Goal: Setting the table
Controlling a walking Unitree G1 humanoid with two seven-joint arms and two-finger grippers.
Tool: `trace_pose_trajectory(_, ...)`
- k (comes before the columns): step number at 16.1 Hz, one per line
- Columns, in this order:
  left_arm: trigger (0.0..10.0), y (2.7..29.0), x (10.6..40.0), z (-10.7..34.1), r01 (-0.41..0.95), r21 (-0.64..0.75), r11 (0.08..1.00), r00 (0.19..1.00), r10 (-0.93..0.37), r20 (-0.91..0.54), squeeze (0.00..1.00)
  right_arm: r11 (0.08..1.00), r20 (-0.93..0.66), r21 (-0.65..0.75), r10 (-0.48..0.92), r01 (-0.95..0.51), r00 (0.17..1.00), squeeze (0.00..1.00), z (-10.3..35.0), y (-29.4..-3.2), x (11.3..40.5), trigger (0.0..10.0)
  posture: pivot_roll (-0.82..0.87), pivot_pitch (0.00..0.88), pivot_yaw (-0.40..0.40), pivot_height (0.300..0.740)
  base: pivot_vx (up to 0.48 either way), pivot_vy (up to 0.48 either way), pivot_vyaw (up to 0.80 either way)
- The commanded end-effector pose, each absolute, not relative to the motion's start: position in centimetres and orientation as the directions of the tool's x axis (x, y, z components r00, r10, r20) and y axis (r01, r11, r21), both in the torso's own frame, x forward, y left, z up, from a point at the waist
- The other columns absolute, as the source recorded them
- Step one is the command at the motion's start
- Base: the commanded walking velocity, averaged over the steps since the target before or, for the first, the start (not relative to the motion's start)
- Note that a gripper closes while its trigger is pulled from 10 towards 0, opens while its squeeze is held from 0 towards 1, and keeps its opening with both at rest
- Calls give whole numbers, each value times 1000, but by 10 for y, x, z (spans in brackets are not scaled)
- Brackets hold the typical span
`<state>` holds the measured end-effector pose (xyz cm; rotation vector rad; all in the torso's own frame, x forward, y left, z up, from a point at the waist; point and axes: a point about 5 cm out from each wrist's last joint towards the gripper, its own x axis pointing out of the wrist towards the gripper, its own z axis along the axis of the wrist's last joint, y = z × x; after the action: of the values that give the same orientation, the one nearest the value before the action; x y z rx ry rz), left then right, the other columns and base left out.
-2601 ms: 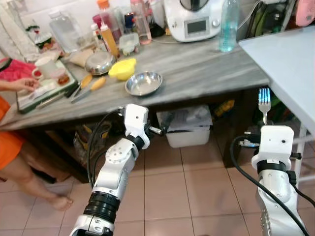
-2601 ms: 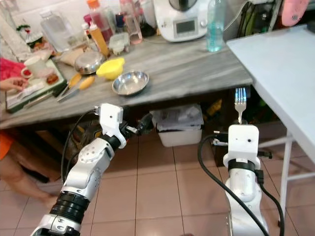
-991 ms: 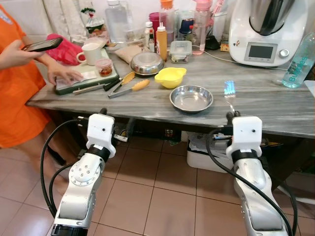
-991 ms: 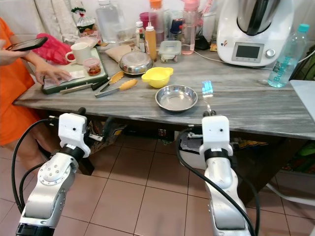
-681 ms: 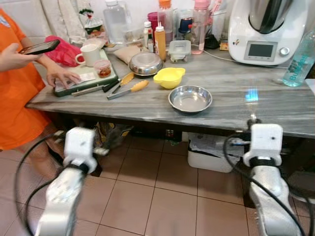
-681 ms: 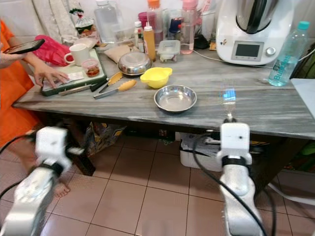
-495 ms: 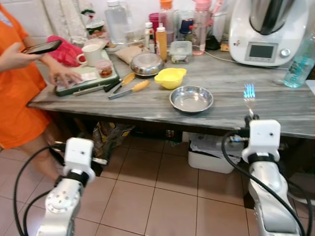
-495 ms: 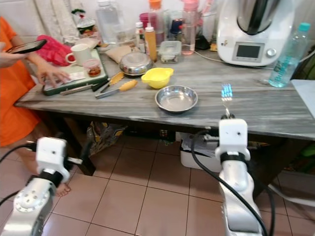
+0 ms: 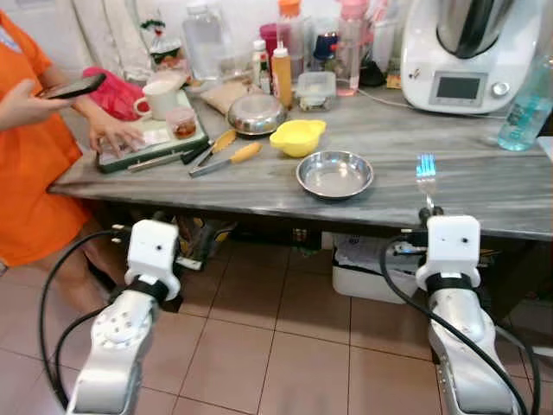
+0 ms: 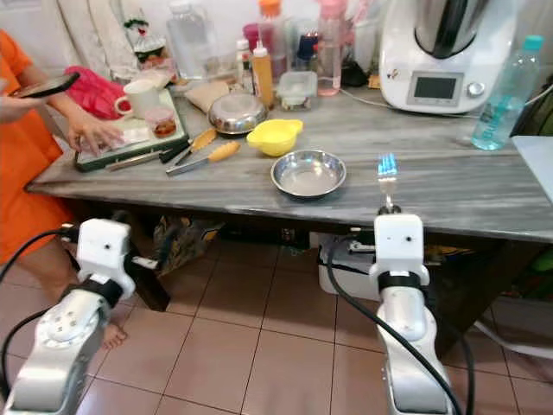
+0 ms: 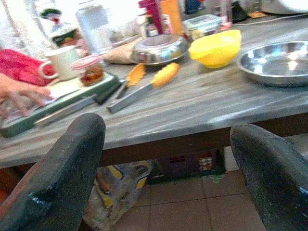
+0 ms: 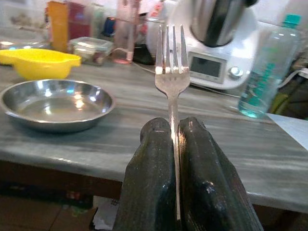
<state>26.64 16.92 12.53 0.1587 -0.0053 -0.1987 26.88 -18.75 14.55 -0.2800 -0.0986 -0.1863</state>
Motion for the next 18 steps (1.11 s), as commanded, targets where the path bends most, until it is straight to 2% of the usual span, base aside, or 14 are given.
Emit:
trace_pose_trajectory(1, 10000, 164, 269, 124, 222, 151, 963, 975, -221, -22, 0, 942, 142, -258, -184, 216, 973, 0, 150, -188, 265, 10000, -100, 0, 137, 740, 0, 0, -800)
trace_pose_trajectory(13, 10000, 157, 269, 122, 241, 93, 966, 970, -238, -39, 0, 939, 140, -265, -188, 220, 972, 0, 151, -190, 264, 10000, -108, 0, 127, 740, 0, 0, -800)
trace_pose_trajectory(18, 10000, 146, 265, 121, 360, 45, 932, 933, -358, -45, 0, 939, 130, -268, -188, 217, 974, 0, 148, -188, 257, 10000, -131, 0, 140, 740, 0, 0, -94)
